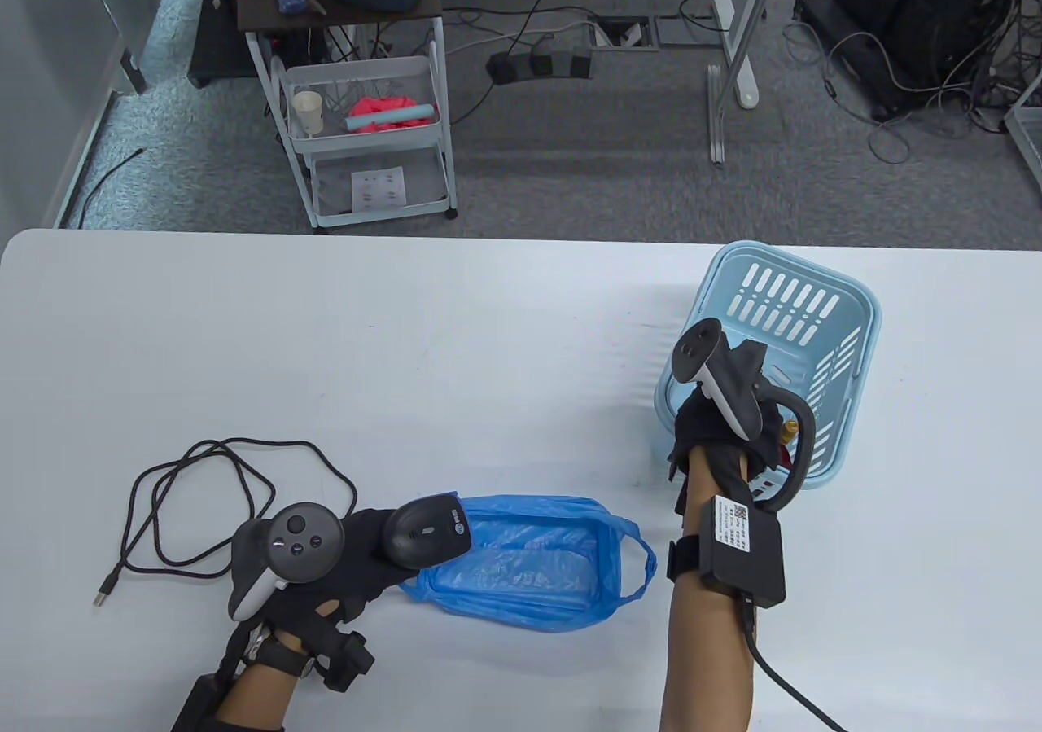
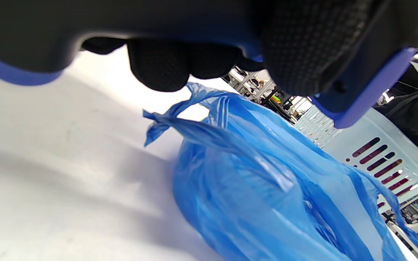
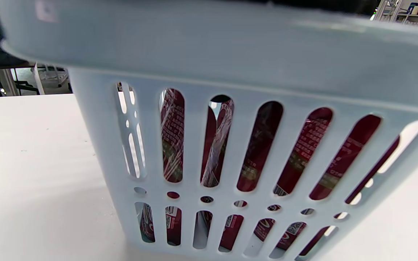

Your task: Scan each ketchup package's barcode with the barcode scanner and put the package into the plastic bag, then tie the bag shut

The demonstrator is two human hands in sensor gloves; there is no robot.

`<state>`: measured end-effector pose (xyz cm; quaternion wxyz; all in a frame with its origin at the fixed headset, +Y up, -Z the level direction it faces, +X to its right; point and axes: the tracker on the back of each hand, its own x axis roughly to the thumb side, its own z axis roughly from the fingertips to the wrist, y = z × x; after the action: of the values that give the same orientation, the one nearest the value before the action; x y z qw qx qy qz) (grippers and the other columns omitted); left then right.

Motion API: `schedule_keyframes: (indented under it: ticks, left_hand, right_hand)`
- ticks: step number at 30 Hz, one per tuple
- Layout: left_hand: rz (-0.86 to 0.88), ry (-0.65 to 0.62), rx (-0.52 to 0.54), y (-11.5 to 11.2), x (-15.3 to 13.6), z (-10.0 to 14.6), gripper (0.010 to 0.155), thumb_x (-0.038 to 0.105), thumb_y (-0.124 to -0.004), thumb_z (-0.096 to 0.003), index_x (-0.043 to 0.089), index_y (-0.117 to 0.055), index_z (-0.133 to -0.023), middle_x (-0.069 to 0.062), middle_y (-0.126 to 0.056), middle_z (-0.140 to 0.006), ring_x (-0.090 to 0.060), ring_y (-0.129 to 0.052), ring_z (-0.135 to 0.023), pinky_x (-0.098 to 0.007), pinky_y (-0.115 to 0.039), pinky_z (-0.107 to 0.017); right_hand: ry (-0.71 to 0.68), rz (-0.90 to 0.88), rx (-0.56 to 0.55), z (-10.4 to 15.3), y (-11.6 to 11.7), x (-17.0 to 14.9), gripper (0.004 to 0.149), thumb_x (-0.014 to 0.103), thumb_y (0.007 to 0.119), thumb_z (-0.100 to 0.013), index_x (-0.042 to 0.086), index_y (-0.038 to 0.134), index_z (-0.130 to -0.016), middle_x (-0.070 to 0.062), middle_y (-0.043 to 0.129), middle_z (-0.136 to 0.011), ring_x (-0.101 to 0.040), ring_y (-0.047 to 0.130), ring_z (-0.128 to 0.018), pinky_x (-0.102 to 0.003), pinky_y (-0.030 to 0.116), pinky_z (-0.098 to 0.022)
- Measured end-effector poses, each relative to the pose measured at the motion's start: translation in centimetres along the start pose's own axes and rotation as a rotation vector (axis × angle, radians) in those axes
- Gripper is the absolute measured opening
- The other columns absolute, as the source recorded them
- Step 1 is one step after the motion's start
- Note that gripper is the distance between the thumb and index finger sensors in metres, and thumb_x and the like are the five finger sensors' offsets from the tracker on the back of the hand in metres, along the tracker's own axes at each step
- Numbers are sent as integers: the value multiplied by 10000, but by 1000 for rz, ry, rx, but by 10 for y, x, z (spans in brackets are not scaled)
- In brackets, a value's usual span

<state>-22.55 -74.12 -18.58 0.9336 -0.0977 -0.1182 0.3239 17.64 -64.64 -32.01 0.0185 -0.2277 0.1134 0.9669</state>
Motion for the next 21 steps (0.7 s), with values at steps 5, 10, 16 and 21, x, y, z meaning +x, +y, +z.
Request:
schedule_keyframes:
  ticks: [5, 10, 16, 21]
  left_hand:
    - [-5, 1, 3, 0, 0, 0, 501, 503, -897, -414, 297, -843, -868, 33, -895, -821, -284, -987, -702, -493, -795, -597]
    - [-1, 4, 9, 1, -1, 0, 502, 503, -896, -415, 298, -841, -869, 35, -893, -823, -283, -986, -706, -497, -792, -605]
    - [-1, 5, 14, 1, -1, 1, 502, 505, -898, -413, 300, -843, -868, 40, -896, -823, -281, -990, -707, -497, -794, -610]
    - [-1, 11, 12, 1, -2, 1, 503, 506, -898, -411, 301, -843, -867, 40, -896, -823, -279, -990, -707, -497, -793, -611]
  right_hand:
    - [-11, -31, -25, -1, 1, -3, 442, 235, 796, -519, 165, 735, -951, -137, 876, -866, -352, 904, -646, -381, 778, -338]
    - [-25, -67, -50, -1, 1, -7, 434, 224, 802, -513, 143, 749, -937, -151, 885, -847, -360, 905, -637, -387, 782, -362]
    - [-39, -68, -83, 2, -3, -10, 433, 228, 805, -509, 141, 755, -931, -142, 891, -837, -361, 907, -637, -390, 784, -365]
    - [-52, -105, -136, 9, -17, -14, 433, 229, 805, -508, 142, 755, -929, -140, 889, -836, -364, 904, -641, -393, 783, -368]
